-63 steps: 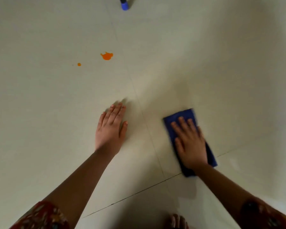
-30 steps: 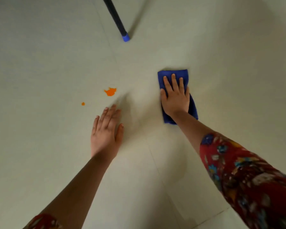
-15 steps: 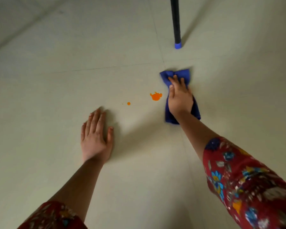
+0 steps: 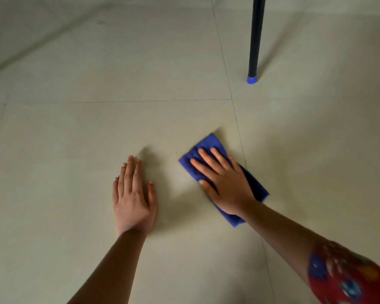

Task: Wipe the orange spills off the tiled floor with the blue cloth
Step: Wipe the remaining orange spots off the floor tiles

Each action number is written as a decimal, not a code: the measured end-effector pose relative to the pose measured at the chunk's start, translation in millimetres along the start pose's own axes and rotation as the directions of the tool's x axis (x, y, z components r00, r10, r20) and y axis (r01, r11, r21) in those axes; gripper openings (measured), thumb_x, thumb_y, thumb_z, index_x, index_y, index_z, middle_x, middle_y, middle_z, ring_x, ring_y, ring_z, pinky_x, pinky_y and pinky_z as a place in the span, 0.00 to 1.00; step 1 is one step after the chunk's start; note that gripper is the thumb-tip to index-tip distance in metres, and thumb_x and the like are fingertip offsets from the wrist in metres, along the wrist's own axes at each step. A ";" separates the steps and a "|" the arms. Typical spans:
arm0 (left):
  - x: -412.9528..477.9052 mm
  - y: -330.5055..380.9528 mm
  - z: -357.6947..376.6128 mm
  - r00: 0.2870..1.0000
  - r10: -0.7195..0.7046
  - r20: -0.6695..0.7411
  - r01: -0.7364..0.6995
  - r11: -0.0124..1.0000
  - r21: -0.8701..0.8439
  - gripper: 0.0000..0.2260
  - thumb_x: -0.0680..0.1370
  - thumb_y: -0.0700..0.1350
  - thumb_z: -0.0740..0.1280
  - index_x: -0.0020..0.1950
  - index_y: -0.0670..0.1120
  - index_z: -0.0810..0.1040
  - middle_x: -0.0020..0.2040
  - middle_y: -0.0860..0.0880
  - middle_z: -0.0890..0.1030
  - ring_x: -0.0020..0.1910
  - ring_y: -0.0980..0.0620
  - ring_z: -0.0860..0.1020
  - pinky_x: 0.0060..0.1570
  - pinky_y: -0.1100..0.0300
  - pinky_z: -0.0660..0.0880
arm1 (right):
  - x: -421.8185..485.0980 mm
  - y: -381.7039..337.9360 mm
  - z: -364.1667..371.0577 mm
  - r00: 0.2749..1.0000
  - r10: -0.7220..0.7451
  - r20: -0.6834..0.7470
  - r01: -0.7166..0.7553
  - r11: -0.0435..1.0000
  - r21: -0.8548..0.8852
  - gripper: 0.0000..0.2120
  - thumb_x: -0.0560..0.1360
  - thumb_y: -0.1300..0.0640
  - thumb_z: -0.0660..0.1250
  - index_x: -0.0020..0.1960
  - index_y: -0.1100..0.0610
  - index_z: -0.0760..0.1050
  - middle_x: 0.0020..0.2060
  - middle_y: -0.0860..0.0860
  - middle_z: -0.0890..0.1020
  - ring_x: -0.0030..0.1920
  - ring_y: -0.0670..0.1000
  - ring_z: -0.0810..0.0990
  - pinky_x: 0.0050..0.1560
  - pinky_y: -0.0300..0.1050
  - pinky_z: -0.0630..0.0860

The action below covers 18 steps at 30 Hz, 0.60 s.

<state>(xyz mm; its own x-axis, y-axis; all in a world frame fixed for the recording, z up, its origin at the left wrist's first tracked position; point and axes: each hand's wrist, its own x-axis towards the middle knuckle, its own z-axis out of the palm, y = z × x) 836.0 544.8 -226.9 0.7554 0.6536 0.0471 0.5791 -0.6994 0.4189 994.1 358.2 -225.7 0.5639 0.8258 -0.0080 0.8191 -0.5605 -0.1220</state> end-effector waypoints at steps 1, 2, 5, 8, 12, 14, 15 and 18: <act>0.9 -0.4 0.9 1.000 -0.008 0.011 0.008 1.000 0.017 0.27 0.80 0.53 0.50 0.77 0.45 0.60 0.79 0.50 0.56 0.78 0.50 0.54 0.76 0.53 0.50 | -4.3 12.5 -0.7 0.998 0.055 -0.011 -0.055 0.998 -0.002 0.26 0.80 0.42 0.50 0.77 0.41 0.56 0.78 0.44 0.56 0.78 0.51 0.54 0.74 0.56 0.56; 0.8 0.2 1.9 1.000 -0.012 0.026 0.011 0.999 0.037 0.27 0.80 0.53 0.50 0.77 0.45 0.59 0.79 0.50 0.55 0.78 0.50 0.53 0.76 0.53 0.50 | -0.1 26.1 0.2 0.986 0.162 -0.038 -0.163 0.987 -0.011 0.26 0.80 0.41 0.50 0.77 0.41 0.56 0.78 0.44 0.57 0.78 0.52 0.55 0.73 0.58 0.58; 2.6 0.1 3.5 0.998 -0.005 0.056 0.000 0.997 0.084 0.27 0.80 0.53 0.49 0.78 0.45 0.58 0.79 0.49 0.55 0.78 0.50 0.52 0.76 0.52 0.48 | 62.1 44.1 -4.5 0.874 0.470 -0.127 -0.474 0.881 -0.001 0.27 0.79 0.41 0.47 0.77 0.44 0.60 0.77 0.47 0.60 0.77 0.56 0.59 0.73 0.62 0.58; 4.4 -1.0 4.6 0.998 -0.007 0.057 0.001 0.995 0.104 0.27 0.79 0.53 0.49 0.77 0.45 0.60 0.79 0.48 0.56 0.78 0.49 0.53 0.75 0.50 0.49 | 115.2 0.9 -3.7 0.895 0.444 -0.040 -0.442 0.895 0.050 0.26 0.81 0.41 0.47 0.78 0.43 0.54 0.79 0.46 0.53 0.79 0.54 0.51 0.76 0.59 0.48; 3.9 0.2 3.8 0.998 -0.011 0.057 0.005 0.995 0.100 0.27 0.79 0.52 0.50 0.77 0.44 0.61 0.79 0.48 0.57 0.78 0.49 0.55 0.75 0.49 0.50 | 46.1 -28.7 2.6 0.996 0.021 -0.087 -0.019 1.000 0.016 0.24 0.81 0.42 0.53 0.76 0.43 0.62 0.77 0.45 0.61 0.77 0.53 0.60 0.73 0.56 0.57; 3.9 0.5 4.1 0.998 -0.012 0.059 0.006 0.994 0.107 0.26 0.79 0.51 0.50 0.77 0.45 0.60 0.79 0.49 0.56 0.78 0.49 0.53 0.76 0.50 0.48 | 27.0 5.9 2.2 0.992 0.092 -0.091 -0.093 0.996 -0.002 0.24 0.81 0.42 0.49 0.76 0.42 0.62 0.76 0.46 0.62 0.76 0.53 0.61 0.72 0.57 0.59; 3.7 0.6 4.2 0.998 -0.010 0.060 0.004 0.993 0.114 0.26 0.80 0.51 0.49 0.78 0.45 0.59 0.79 0.49 0.55 0.78 0.50 0.52 0.76 0.51 0.47 | 32.1 25.3 -1.9 0.969 0.228 -0.091 -0.229 0.973 0.002 0.24 0.81 0.43 0.48 0.76 0.42 0.61 0.76 0.46 0.62 0.76 0.55 0.60 0.72 0.58 0.59; 4.3 1.7 4.1 0.999 -0.014 0.049 0.008 0.993 0.119 0.26 0.80 0.51 0.49 0.78 0.46 0.59 0.79 0.50 0.55 0.78 0.51 0.52 0.76 0.51 0.46 | 94.6 54.0 -10.4 0.847 0.527 -0.074 -0.527 0.850 0.012 0.25 0.81 0.42 0.45 0.77 0.42 0.56 0.78 0.46 0.56 0.78 0.58 0.50 0.75 0.62 0.51</act>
<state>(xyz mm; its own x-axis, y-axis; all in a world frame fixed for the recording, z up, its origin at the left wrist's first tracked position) 841.5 545.2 -229.7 0.7613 0.6484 -0.0032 0.6176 -0.7235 0.3083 1092.8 405.4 -222.7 0.9167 0.3995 0.0028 0.3973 -0.9109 -0.1110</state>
